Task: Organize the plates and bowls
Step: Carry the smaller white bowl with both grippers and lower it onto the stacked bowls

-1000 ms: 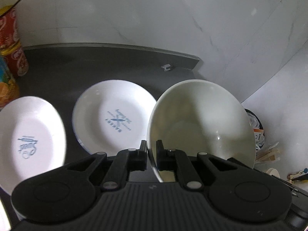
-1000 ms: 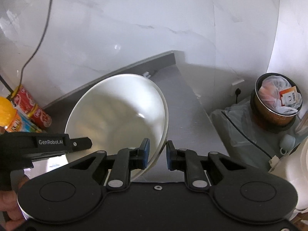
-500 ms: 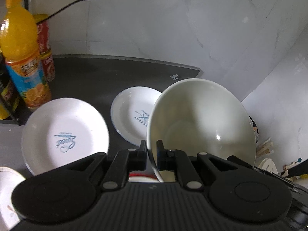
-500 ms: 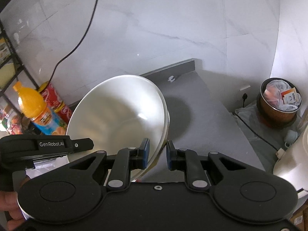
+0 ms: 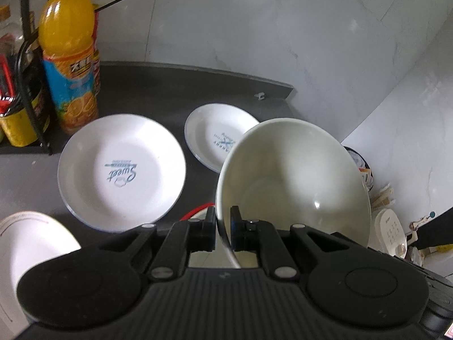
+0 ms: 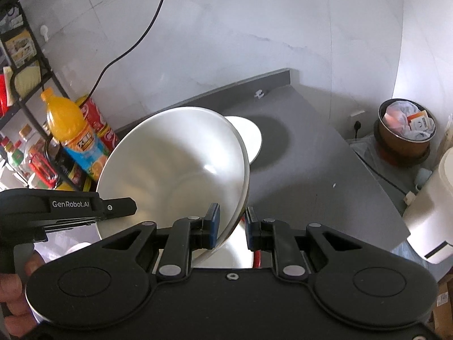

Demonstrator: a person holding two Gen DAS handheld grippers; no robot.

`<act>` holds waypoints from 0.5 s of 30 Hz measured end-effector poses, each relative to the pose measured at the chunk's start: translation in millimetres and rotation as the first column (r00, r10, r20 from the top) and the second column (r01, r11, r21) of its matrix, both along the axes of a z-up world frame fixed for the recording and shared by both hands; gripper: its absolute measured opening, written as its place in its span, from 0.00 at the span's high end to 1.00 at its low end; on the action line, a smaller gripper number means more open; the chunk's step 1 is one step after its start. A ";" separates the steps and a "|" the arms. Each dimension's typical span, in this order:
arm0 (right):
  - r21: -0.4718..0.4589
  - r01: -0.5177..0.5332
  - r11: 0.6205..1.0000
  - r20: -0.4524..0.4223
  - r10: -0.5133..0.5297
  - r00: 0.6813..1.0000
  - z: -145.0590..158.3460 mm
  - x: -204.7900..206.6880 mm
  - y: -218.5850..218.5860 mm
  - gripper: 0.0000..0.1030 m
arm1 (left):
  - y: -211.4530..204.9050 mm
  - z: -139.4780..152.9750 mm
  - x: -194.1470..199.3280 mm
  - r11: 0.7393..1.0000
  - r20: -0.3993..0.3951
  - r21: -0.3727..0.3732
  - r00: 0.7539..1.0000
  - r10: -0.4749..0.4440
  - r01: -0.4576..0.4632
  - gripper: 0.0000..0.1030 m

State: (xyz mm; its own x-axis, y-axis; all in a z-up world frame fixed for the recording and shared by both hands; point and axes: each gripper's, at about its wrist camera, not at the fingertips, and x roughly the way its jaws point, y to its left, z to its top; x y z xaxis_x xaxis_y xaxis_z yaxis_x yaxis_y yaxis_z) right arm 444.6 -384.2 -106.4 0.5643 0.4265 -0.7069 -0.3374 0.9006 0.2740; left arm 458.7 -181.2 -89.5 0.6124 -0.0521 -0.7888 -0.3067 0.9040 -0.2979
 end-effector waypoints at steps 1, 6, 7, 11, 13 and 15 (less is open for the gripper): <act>-0.004 -0.001 1.000 -0.003 0.001 1.000 -1.5 -2.4 0.8 0.82 | 0.8 -1.5 -3.9 1.000 -0.004 -0.003 1.000 -0.001 0.001 0.93; -0.024 -0.010 1.000 -0.027 0.009 1.000 -11.4 -13.1 6.3 0.82 | 3.7 -13.8 -16.5 1.000 -0.030 0.002 1.000 -0.003 0.003 0.93; -0.029 -0.012 1.000 -0.033 0.011 0.999 -14.3 -14.4 7.7 0.82 | 4.1 -16.8 -18.4 1.000 -0.037 0.002 0.999 -0.003 0.004 0.93; -0.037 -0.021 0.999 -0.058 0.019 0.998 -23.8 -18.7 11.4 0.82 | 7.3 -29.1 -24.5 1.000 -0.071 0.001 0.997 -0.004 0.004 0.92; -0.039 -0.026 0.999 -0.065 0.023 0.998 -27.0 -18.8 13.2 0.82 | 9.0 -34.0 -26.5 1.000 -0.083 -0.002 0.997 -0.003 0.003 0.92; -0.040 -0.033 0.999 -0.064 0.030 0.997 -30.3 -20.8 14.4 0.82 | 10.5 -38.6 -27.9 1.000 -0.092 -0.006 0.996 0.004 -0.004 0.92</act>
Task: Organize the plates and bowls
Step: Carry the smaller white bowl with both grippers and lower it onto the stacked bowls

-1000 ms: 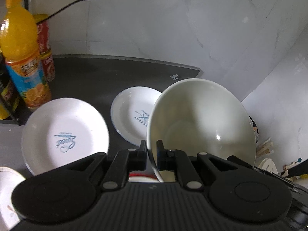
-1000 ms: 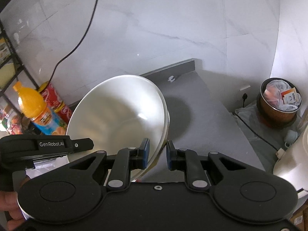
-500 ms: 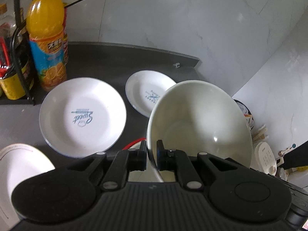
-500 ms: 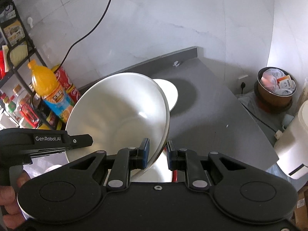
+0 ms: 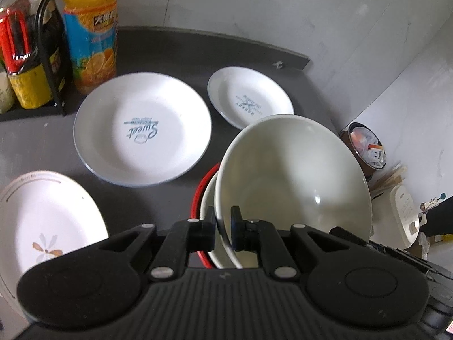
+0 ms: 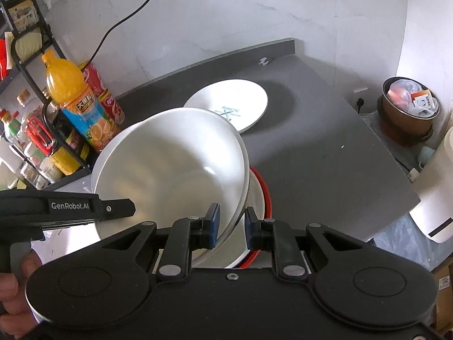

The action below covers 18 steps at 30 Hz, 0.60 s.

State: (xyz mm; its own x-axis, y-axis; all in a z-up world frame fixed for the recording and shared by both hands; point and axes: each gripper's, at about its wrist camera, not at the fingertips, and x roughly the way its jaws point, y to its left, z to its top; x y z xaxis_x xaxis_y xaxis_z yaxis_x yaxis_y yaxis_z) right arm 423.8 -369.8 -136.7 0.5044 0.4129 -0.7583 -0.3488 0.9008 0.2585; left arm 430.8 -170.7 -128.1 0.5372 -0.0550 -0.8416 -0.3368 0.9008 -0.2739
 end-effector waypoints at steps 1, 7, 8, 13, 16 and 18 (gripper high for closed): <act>-0.001 -0.003 1.000 0.000 0.003 1.000 -1.8 0.0 1.3 0.82 | 0.7 -2.4 -0.8 1.000 -0.002 0.001 1.000 0.004 -0.004 0.92; -0.007 -0.003 1.000 -0.030 0.003 1.000 -12.5 2.4 3.9 0.84 | 2.7 -15.6 -2.9 1.000 -0.032 0.000 0.999 0.016 -0.016 0.91; -0.013 -0.003 1.000 -0.030 0.002 1.000 -13.6 2.7 4.4 0.84 | 2.0 -16.7 -3.0 1.000 -0.028 0.000 1.000 0.014 -0.014 0.91; -0.036 -0.006 0.999 -0.032 0.005 0.999 -15.2 7.0 6.8 0.84 | -0.1 -18.1 -1.0 1.000 -0.027 0.012 1.000 0.009 -0.009 0.91; -0.073 0.007 0.997 -0.024 -0.008 1.000 -16.4 10.5 7.6 0.83 | 0.7 -11.0 -0.5 0.999 0.000 0.048 1.000 0.006 -0.006 0.90; -0.061 0.003 0.998 -0.040 -0.006 0.999 -18.6 14.0 5.5 0.84 | 3.1 -7.5 -0.2 0.999 0.013 0.047 1.000 -0.003 0.002 0.89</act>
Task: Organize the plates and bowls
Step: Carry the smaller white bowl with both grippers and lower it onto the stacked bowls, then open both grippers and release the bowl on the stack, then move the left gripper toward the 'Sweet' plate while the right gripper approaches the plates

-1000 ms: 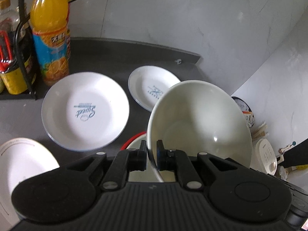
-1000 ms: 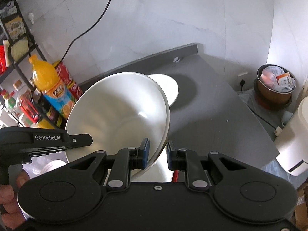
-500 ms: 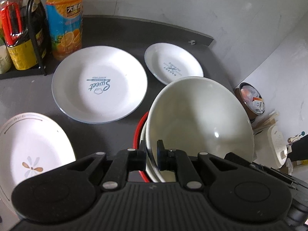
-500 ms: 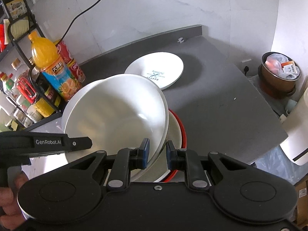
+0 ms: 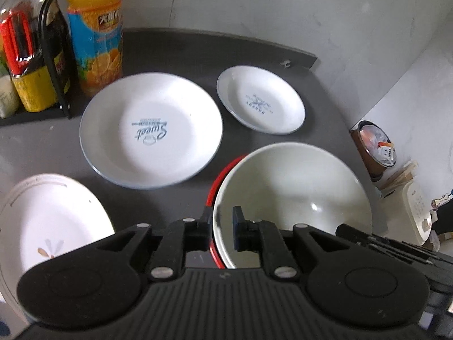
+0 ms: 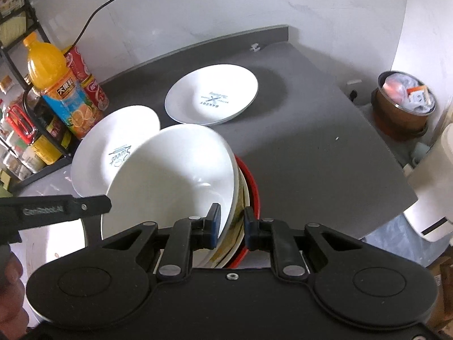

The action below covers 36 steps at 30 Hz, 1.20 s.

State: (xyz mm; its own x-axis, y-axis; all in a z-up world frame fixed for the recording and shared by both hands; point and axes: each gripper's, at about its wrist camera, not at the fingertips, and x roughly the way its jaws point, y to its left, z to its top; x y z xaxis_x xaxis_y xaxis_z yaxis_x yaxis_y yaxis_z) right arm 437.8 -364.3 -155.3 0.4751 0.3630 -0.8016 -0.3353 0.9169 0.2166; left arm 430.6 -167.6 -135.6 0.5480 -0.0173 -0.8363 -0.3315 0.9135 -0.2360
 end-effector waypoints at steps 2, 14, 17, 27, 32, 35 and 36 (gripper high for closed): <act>-0.021 -0.006 1.000 -0.006 0.006 1.000 -2.1 1.5 2.5 0.84 | 4.2 1.3 -1.1 1.000 0.003 -0.007 1.000 0.016 -0.016 0.89; -0.043 0.014 0.999 0.072 -0.011 0.997 12.6 1.9 5.3 0.89 | 41.2 5.1 -29.3 0.993 0.007 -0.017 0.993 0.117 -0.117 0.72; -0.070 0.022 0.997 0.084 -0.016 0.996 8.1 2.2 5.8 0.96 | 52.3 8.2 -39.8 0.991 0.017 -0.015 0.990 0.137 -0.137 0.67; -0.065 0.038 0.997 0.088 -0.033 0.996 25.6 -4.9 15.7 0.89 | 89.5 15.7 -78.9 0.983 0.046 0.012 0.982 0.184 -0.185 0.50; -0.034 0.007 0.999 0.105 -0.004 0.994 44.9 -11.7 29.3 0.70 | 106.7 23.7 -90.0 0.974 0.063 -0.003 0.972 0.225 -0.226 0.44; -0.006 -0.012 1.000 0.119 0.013 0.993 55.3 -11.8 38.5 0.56 | 113.0 30.1 -91.6 0.973 0.075 -0.003 0.971 0.228 -0.229 0.39; 0.005 -0.015 1.000 0.119 0.014 0.993 58.1 -10.3 41.0 0.53 | 115.6 32.1 -92.0 0.972 0.081 -0.005 0.969 0.235 -0.235 0.38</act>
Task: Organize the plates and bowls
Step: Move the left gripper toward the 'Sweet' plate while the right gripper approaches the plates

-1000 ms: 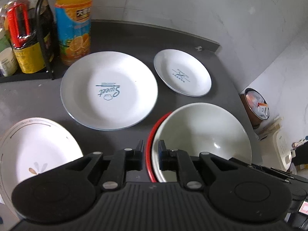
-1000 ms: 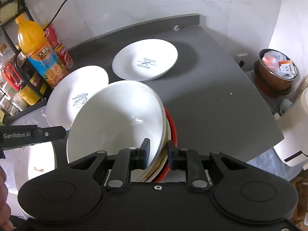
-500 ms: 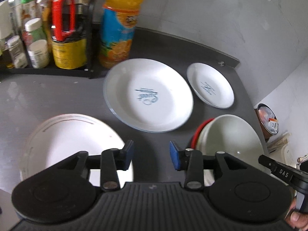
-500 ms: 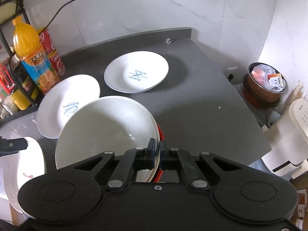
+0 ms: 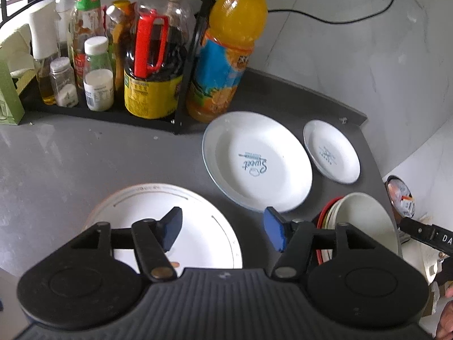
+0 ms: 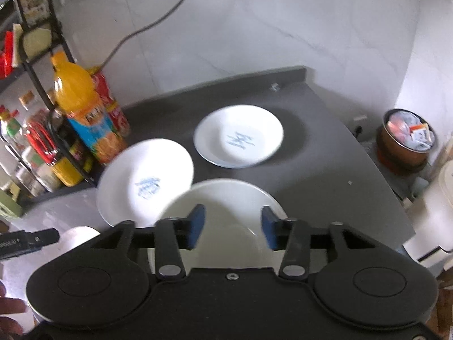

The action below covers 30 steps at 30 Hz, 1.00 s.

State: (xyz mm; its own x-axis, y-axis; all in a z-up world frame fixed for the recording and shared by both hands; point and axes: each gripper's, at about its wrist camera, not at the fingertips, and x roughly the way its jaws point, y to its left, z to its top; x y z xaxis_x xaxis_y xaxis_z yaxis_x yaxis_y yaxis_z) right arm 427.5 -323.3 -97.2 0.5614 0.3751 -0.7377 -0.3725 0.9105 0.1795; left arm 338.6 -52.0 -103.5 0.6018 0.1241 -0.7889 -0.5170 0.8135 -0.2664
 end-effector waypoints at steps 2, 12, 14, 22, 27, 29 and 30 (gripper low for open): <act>0.025 -0.010 1.000 -0.014 0.010 1.000 3.7 4.5 4.0 0.51 | 3.8 3.6 0.1 1.000 0.011 0.013 1.000 0.017 -0.017 0.33; 0.064 -0.069 0.996 -0.042 0.072 0.997 13.4 34.3 35.1 0.23 | 28.1 4.0 15.0 0.995 0.000 0.001 0.995 0.100 -0.100 0.25; 0.072 -0.090 0.993 -0.055 0.094 0.994 11.2 45.0 43.1 0.22 | 32.9 0.5 23.1 0.993 -0.009 -0.012 0.994 0.113 -0.113 0.25; 0.046 -0.154 0.987 -0.123 0.159 0.980 -4.3 87.7 80.9 0.22 | 40.2 -13.5 59.2 0.992 -0.070 0.010 0.989 0.128 -0.128 0.25; 0.048 -0.181 0.982 -0.193 0.187 0.963 -18.1 111.4 103.1 0.23 | 47.6 -26.5 79.5 0.986 -0.111 -0.017 0.980 0.163 -0.166 0.25; 0.037 -0.195 0.980 -0.212 0.198 0.957 -23.7 119.3 111.2 0.23 | 49.0 -31.1 85.7 0.984 -0.126 -0.018 0.977 0.173 -0.177 0.25; 0.034 -0.200 0.979 -0.223 0.202 0.954 -27.1 122.8 114.2 0.24 | 49.6 -34.1 89.3 0.983 -0.132 -0.020 0.975 0.177 -0.181 0.25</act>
State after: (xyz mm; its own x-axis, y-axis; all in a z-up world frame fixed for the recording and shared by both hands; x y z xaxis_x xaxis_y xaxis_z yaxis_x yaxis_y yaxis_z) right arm 550.3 -209.1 -124.3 0.2944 0.4718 -0.8311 -0.4970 0.8184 0.2885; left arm 427.9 -2.3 -137.6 0.4652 0.1940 -0.8637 -0.6850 0.6969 -0.2124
